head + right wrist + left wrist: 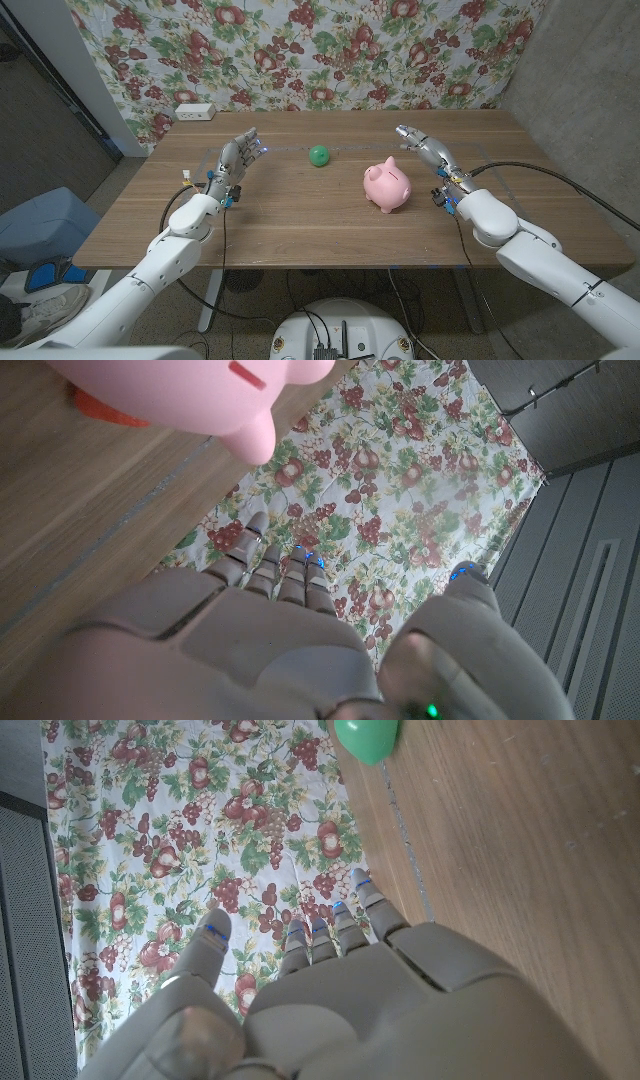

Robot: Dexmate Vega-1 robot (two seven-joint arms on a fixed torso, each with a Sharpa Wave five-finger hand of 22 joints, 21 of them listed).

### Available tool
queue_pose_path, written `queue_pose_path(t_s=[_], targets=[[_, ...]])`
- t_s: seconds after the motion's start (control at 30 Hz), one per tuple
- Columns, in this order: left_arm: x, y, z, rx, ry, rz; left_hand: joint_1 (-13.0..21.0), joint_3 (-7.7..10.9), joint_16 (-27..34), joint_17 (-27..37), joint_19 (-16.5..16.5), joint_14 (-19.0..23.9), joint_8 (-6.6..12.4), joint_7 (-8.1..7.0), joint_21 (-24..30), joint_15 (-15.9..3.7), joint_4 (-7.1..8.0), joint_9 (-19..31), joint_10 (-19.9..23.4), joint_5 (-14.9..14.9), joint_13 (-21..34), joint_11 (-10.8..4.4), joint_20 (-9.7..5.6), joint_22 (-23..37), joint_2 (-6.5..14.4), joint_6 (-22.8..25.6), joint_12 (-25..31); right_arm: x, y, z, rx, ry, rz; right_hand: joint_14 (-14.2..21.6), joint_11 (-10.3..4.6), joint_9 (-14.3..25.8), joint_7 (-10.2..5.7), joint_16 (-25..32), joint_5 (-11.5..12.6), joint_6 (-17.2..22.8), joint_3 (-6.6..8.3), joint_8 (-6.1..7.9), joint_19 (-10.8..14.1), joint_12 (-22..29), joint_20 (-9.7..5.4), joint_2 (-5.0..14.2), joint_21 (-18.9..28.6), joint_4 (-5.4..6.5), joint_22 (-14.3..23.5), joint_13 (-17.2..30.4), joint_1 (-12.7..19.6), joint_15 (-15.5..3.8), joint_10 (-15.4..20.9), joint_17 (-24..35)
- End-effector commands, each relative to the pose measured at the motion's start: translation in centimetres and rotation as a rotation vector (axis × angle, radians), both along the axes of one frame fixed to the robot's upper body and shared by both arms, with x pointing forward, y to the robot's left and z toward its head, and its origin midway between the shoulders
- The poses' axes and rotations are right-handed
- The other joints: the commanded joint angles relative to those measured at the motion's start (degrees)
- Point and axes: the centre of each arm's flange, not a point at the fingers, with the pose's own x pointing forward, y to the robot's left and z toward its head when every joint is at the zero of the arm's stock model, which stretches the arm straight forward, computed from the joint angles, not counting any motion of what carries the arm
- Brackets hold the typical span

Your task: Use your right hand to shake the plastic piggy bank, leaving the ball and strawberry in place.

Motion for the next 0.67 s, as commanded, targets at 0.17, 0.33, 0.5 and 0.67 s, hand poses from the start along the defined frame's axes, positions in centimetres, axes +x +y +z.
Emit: queue_pose_path(t_s=[0.17, 0.33, 0.5, 0.67], targets=[[-0.2, -0.6, 0.4, 0.017, 0.002, -0.002, 0.73, -0.39, -0.04, 0.12, -0.23, -1.00, 0.10, 0.31, -0.24, -0.24, -0.05, 0.17, 0.48, -0.05, 0.21, 0.33, -0.78, 0.18, 1.70, 0.23, 0.38, 1.4, -2.7, 0.1, 0.222, -0.069, 0.160, 0.24, 0.92, 0.06, 0.83, 0.00, -0.13, 0.76, -0.10, -0.07, 0.88, 0.28, -0.36, 0.21, -0.63, -0.05, 0.19, -0.49, 0.29, -0.55, 0.77, -0.81], [-0.9, -0.8, 0.4, 0.018, 0.007, 0.012, 0.79, -0.49, -0.02, 0.11, -0.23, -1.30, 0.09, 0.36, -0.23, -0.37, -0.06, 0.17, 0.60, -0.05, 0.21, 0.43, -0.84, 0.17, 1.76, 0.23, 0.39, 1.7, -4.2, 0.1, 0.294, -0.107, 0.218, 0.42, 1.01, 0.05, 1.05, 0.02, -0.19, 1.72, -0.06, 0.25, 1.17, 0.47, -0.31, 0.31, -0.98, -0.19, 0.19, -0.90, 0.36, -0.61, 1.41, -1.43], [-1.7, -0.9, -0.1, 0.015, 0.033, 0.032, 0.86, -0.57, 0.09, 0.10, -0.23, -1.28, 0.08, 0.36, -0.23, -0.44, -0.06, 0.16, 0.64, -0.05, 0.21, 0.34, -0.85, 0.16, 1.83, 0.23, 0.38, 2.2, -5.7, -0.3, 0.377, -0.151, 0.227, 0.71, 1.55, 0.04, 1.39, 0.09, -0.25, 2.77, 0.07, 0.52, 1.47, 0.74, -0.46, 0.48, -1.49, -0.49, 0.19, -1.44, 0.62, -0.72, 2.44, -2.24], [-1.9, -1.1, -0.6, 0.022, 0.054, 0.049, 0.90, -0.66, 0.18, 0.09, -0.17, -1.24, 0.06, 0.47, -0.19, -0.51, -0.07, 0.16, 0.59, -0.05, 0.21, 0.37, -0.85, 0.16, 1.85, 0.20, 0.34, 2.4, -7.0, -0.7, 0.427, -0.177, 0.223, 2.07, 2.04, 0.04, 1.77, 0.51, -0.32, 3.70, 0.25, 0.65, 2.82, 0.89, -0.61, 0.62, -1.75, -0.91, 0.21, -2.07, 1.04, -0.31, 3.31, -3.18]])
